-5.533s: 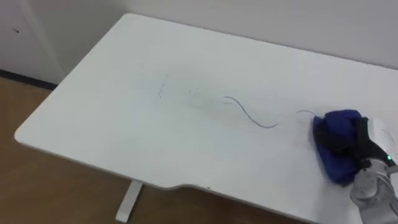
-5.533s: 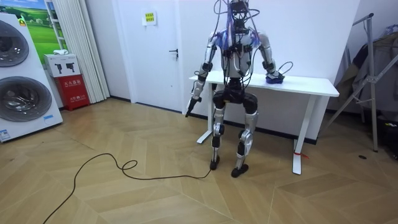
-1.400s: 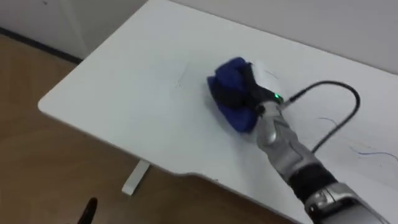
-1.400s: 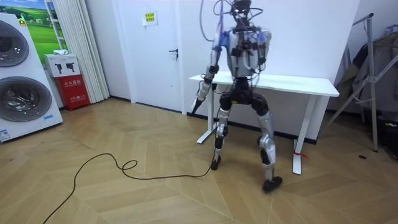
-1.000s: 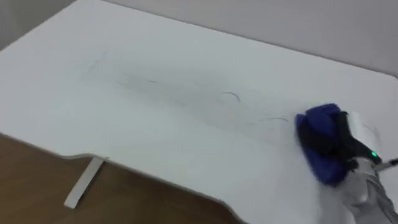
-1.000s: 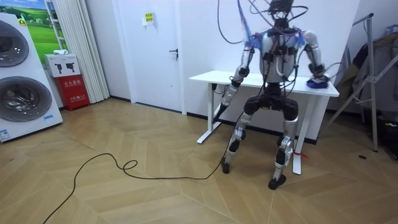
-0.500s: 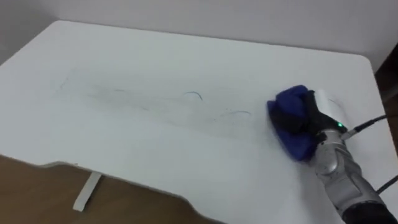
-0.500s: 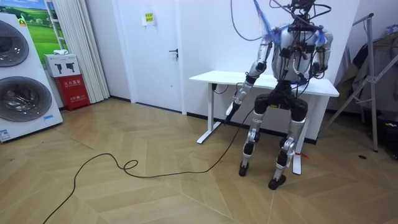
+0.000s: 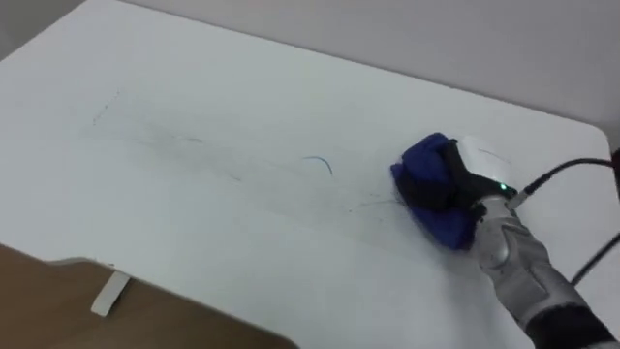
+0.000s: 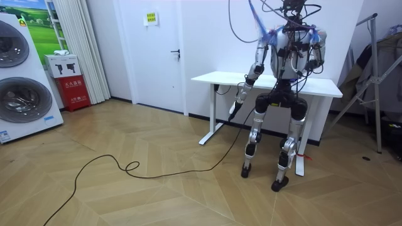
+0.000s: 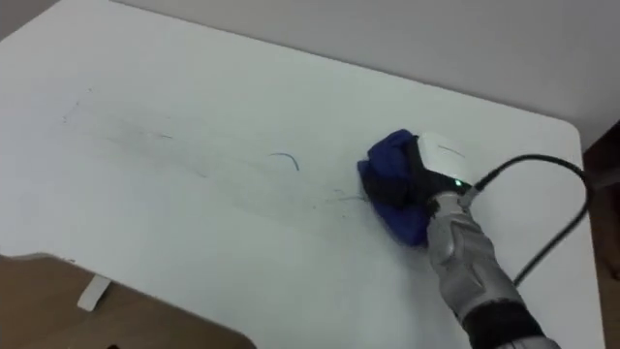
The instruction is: Wipe table
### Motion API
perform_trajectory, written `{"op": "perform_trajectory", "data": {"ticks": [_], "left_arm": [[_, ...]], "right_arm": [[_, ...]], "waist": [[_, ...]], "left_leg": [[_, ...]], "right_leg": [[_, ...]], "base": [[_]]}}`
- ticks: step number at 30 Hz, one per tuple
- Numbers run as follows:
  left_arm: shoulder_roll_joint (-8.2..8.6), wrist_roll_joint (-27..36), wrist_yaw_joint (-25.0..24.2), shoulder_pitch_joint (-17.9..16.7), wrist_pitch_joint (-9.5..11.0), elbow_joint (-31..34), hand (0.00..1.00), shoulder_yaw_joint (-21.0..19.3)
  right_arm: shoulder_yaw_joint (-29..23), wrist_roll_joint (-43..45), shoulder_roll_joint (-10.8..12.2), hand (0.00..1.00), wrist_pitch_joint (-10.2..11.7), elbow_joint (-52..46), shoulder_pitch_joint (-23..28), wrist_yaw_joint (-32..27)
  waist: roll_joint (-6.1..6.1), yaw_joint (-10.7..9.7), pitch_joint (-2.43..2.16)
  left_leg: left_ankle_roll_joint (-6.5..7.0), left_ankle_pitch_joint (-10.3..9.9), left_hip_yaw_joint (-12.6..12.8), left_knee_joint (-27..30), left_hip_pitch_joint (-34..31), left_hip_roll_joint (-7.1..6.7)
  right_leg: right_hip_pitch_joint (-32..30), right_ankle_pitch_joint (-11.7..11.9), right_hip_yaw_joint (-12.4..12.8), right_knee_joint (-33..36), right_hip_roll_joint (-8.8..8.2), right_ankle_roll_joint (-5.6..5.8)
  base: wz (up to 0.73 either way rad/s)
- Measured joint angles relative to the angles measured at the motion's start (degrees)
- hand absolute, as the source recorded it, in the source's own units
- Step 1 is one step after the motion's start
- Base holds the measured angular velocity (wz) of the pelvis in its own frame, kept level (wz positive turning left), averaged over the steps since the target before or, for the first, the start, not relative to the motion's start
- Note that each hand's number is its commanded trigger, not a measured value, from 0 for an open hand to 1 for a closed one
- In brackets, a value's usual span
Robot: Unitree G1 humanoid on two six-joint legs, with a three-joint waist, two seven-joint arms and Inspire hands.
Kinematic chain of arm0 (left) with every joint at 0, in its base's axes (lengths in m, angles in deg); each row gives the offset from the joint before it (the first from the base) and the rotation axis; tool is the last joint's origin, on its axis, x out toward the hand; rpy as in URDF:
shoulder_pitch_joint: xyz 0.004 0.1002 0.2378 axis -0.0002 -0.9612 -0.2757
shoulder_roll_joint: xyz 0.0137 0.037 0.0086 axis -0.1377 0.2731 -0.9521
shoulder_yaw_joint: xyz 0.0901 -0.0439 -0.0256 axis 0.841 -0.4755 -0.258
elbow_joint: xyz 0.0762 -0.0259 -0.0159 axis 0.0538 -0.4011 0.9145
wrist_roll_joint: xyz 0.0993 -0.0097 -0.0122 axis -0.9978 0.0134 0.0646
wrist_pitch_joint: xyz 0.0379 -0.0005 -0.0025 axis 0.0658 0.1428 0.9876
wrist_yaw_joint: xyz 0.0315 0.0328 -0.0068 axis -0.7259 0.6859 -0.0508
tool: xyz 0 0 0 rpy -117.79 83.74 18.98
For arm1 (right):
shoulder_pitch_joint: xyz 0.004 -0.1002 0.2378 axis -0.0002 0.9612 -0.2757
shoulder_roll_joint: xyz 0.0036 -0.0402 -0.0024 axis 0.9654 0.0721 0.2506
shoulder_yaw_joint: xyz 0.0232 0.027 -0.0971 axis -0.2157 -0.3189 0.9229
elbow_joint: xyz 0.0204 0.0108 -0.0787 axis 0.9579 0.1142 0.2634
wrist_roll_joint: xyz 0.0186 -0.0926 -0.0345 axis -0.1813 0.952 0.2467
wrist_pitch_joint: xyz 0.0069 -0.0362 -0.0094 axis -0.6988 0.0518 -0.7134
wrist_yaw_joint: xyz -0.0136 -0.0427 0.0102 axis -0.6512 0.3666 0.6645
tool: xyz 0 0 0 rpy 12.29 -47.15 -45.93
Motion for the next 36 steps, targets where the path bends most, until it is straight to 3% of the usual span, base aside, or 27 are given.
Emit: {"op": "perform_trajectory", "data": {"ticks": [1, 4, 6, 10, 12, 13, 14, 15, 17, 19, 22, 24, 26, 28, 29, 30, 33, 36], "left_arm": [[0.01, -0.39, -0.14, 0.02, -0.11, 0.16, 0.00, 0.00], [-0.04, -0.39, -0.39, -0.86, -0.50, 0.60, 0.00, -0.25], [-0.40, -0.23, -0.42, -2.78, -0.60, 0.78, 0.00, -0.40], [-0.47, -0.41, -0.31, -4.91, -0.35, 0.60, 0.00, -1.46], [-0.45, -0.51, -0.30, -5.95, 0.44, 0.60, 0.00, -2.79], [-0.45, -0.53, -0.25, -6.21, 0.46, 0.60, 0.00, -2.88], [-0.40, -0.87, -0.24, -6.71, 0.52, 0.61, 0.00, -2.87], [-0.23, -2.31, -0.24, -6.69, 0.54, 0.60, 0.00, -2.95], [-0.27, -2.63, -0.14, -6.50, 0.78, 0.64, 0.00, -2.93], [-0.50, -2.48, -0.02, -5.05, 0.93, 1.28, 0.00, -2.78], [-0.12, -2.63, 0.08, -3.04, 1.34, 3.43, 0.00, -2.64], [0.13, -2.59, 0.13, -2.14, 1.06, 3.41, 0.00, -2.36], [0.14, -2.64, 0.11, -1.71, 0.65, 3.22, 0.00, -2.16], [0.16, -2.57, 0.10, -1.40, 0.40, 2.82, 0.00, -1.62], [0.09, -2.54, 0.11, -1.12, 0.13, 2.58, 0.00, -1.65], [-0.19, -2.45, 0.12, -1.00, 0.12, 1.92, 0.00, -1.62], [-0.93, -2.40, -0.03, -0.60, -1.04, 0.29, 0.00, -1.66], [-1.87, -2.38, -0.84, -1.28, -1.20, -0.28, 0.00, -1.60]], "right_arm": [[-0.02, 0.77, 1.11, 1.00, 0.00, 0.00, -1.26, 0.86], [-0.11, 0.86, 1.22, 1.00, 0.63, 0.50, -1.85, 1.00], [-1.05, -1.22, 0.81, 1.00, 2.09, 3.04, -1.57, -0.40], [-6.09, -3.68, 0.76, 1.00, 6.61, 4.49, 5.21, -5.83], [-10.40, -5.79, 0.75, 1.00, 10.09, 4.80, 10.63, -9.26], [-11.38, -5.90, 0.77, 1.00, 10.75, 4.89, 11.83, -10.05], [-13.45, -5.90, 0.77, 1.00, 11.90, 4.89, 14.05, -11.26], [-15.72, -5.85, 0.77, 1.00, 12.43, 4.75, 15.49, -12.03], [-16.70, -5.93, 0.72, 1.00, 12.38, 5.12, 15.98, -12.43], [-16.01, -6.49, 0.73, 1.00, 11.85, 6.51, 15.00, -12.53], [-13.42, -6.56, 0.07, 1.00, 8.62, 6.94, 11.52, -10.55], [-9.10, -5.25, 0.24, 1.00, 4.16, 6.79, 6.88, -8.25], [-6.03, -3.46, 0.70, 1.00, 2.00, 7.16, 2.79, -6.60], [-3.02, -2.78, 0.86, 1.00, 1.75, 8.60, -2.35, -5.88], [-2.17, -2.87, 0.98, 1.00, 1.95, 10.27, -5.70, -5.87], [-1.85, -2.89, 1.08, 1.00, 1.92, 12.55, -8.94, -5.92], [-1.76, -2.88, 0.63, 1.00, 1.93, 20.06, -16.31, -7.01], [-0.90, -2.97, -0.97, 1.00, 1.95, 22.63, -17.65, -7.64]], "waist": [[-0.28, 1.30, 0.14], [-0.86, 3.21, 0.30], [-0.68, 3.02, 0.48], [-0.68, 1.86, 0.45], [-0.10, -0.39, 0.18], [0.13, -0.88, 0.03], [0.73, -2.35, -0.35], [1.31, -3.30, -1.01], [1.81, -3.97, -1.36], [1.58, -3.98, -1.21], [0.72, -3.41, -1.28], [-0.30, -1.23, -1.07], [-0.92, 0.21, -0.77], [-1.44, 1.96, -0.34], [-1.42, 3.27, 0.52], [-1.53, 5.19, 0.84], [-1.85, 7.66, 0.93], [-1.92, 10.16, 0.91]], "left_leg": [[0.14, -0.09, -0.05, -0.07, -0.30, 0.01], [0.49, -0.37, -0.76, -0.03, -0.90, -0.29], [0.94, -0.64, -2.13, 0.30, -0.76, -0.97], [1.20, -0.78, -3.56, 0.40, -0.41, -1.79], [1.75, -1.03, -4.27, 0.90, -0.05, -2.51], [1.88, -1.12, -4.40, 1.04, 0.14, -2.71], [2.15, -1.29, -4.69, 1.29, 0.32, -3.15], [2.33, -1.36, -4.99, 1.32, 0.39, -3.57], [2.56, -1.28, -4.99, 1.30, 0.73, -3.87], [2.60, -1.26, -4.92, 1.06, 1.09, -3.89], [2.68, -1.18, -4.77, 1.25, 0.16, -3.72], [2.66, -1.03, -3.43, 1.29, -0.09, -3.17], [2.63, -1.02, -3.57, 1.54, -0.75, -3.04], [2.61, -1.00, -4.46, 2.07, -1.75, -3.13], [2.59, -0.99, -5.56, 2.22, -2.19, -3.29], [2.52, -0.96, -6.59, 2.34, -3.22, -3.43], [2.33, -0.50, -10.03, 2.85, -6.50, -4.18], [2.32, -0.36, -13.17, 3.29, -8.00, -5.02]], "right_leg": [[-0.33, 0.00, -0.08, -0.04, 0.03, 0.01], [0.01, 0.31, -0.93, -0.97, -0.03, 0.46], [1.37, 0.56, -2.19, -1.60, -0.39, 1.12], [3.23, 0.96, -3.67, -3.01, -0.70, 1.79], [4.61, 0.79, -4.60, -3.10, -1.29, 2.40], [4.88, 0.73, -4.60, -3.10, -1.46, 2.51], [5.36, 0.59, -4.92, -3.02, -1.86, 2.84], [5.58, 0.56, -5.12, -2.89, -2.28, 3.11], [5.92, 0.63, -4.96, -2.78, -2.54, 3.25], [6.26, 0.62, -4.38, -2.75, -2.53, 3.26], [5.30, 0.63, -4.05, -2.64, -2.42, 3.20], [4.24, 1.15, -2.83, -2.18, -2.16, 2.63], [3.45, 1.26, -3.07, -1.65, -2.13, 2.62], [3.03, 1.28, -4.06, -1.79, -2.11, 2.60], [2.98, 1.30, -5.34, -1.95, -2.08, 2.65], [2.43, 1.30, -6.55, -2.01, -2.06, 2.67], [1.31, 1.33, -10.41, -2.46, -2.05, 2.72], [1.70, 1.31, -13.19, -2.92, -2.07, 2.81]], "base": [[0.16], [0.19], [0.35], [0.24], [0.31], [0.13], [0.11], [0.10], [-0.01], [-0.06], [-0.08], [-0.37], [-0.11], [0.28], [0.49], [0.46], [0.63], [0.60]]}}
